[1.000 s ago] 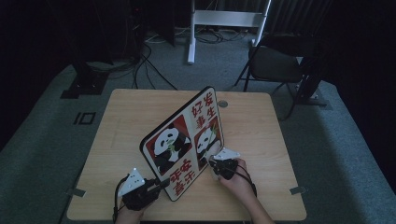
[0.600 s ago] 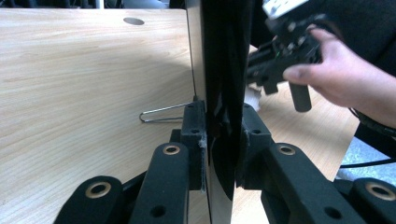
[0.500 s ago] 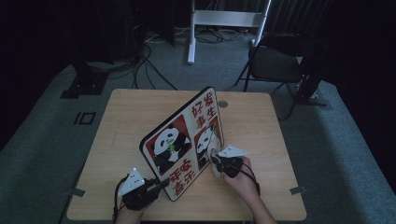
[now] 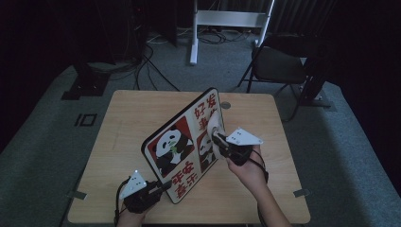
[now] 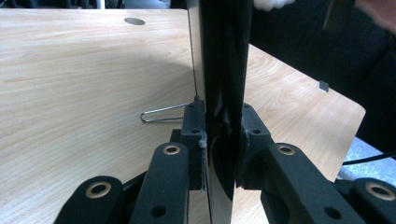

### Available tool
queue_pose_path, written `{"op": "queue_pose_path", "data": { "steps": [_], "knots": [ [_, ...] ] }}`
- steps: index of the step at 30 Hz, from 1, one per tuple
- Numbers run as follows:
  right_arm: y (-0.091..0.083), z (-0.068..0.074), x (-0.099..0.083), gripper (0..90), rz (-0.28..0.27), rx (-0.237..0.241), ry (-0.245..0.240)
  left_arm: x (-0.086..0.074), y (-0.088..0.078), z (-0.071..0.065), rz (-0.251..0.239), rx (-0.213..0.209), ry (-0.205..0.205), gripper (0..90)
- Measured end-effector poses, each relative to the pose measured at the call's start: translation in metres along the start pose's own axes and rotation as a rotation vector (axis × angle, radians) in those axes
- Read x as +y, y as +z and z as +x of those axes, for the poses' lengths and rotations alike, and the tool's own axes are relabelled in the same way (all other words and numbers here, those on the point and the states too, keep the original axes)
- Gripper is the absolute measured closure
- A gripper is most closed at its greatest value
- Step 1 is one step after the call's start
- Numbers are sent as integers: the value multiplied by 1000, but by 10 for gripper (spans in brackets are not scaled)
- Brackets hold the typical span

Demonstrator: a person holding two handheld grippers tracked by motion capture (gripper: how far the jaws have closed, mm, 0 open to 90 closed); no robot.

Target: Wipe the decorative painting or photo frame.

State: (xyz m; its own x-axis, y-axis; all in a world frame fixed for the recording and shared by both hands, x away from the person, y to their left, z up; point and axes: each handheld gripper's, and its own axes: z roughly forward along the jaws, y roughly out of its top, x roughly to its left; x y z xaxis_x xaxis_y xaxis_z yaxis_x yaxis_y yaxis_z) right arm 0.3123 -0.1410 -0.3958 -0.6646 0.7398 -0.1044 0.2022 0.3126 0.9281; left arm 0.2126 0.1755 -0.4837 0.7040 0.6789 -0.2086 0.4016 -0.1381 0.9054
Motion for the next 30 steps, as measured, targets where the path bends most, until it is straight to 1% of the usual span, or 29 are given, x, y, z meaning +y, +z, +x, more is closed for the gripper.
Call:
{"op": "queue_pose_path", "data": {
  "steps": [4,6,8,12,13,15,18,21,25,30],
  "knots": [
    [-3,2,24,815,-51,0,-29,0,0,0,1,4,5,775],
    [-4,5,35,814,-73,6,-38,0,0,0,1,-2,1,776],
    [-4,8,45,815,-91,9,-52,0,0,0,0,4,5,776],
    [-3,13,61,814,-120,20,-69,0,0,0,0,1,0,776],
    [-2,14,64,814,-128,20,-75,0,0,0,0,5,4,776],
    [2,17,70,814,-128,26,-87,0,0,0,0,1,2,776],
    [10,20,74,814,-119,27,-98,0,0,0,0,1,4,776],
    [19,21,74,814,-99,27,-106,0,0,0,1,3,7,777],
    [28,21,67,813,-67,28,-113,0,0,1,2,4,5,777],
    [29,19,59,813,-51,23,-106,0,0,0,2,5,9,776]
  ]
}}
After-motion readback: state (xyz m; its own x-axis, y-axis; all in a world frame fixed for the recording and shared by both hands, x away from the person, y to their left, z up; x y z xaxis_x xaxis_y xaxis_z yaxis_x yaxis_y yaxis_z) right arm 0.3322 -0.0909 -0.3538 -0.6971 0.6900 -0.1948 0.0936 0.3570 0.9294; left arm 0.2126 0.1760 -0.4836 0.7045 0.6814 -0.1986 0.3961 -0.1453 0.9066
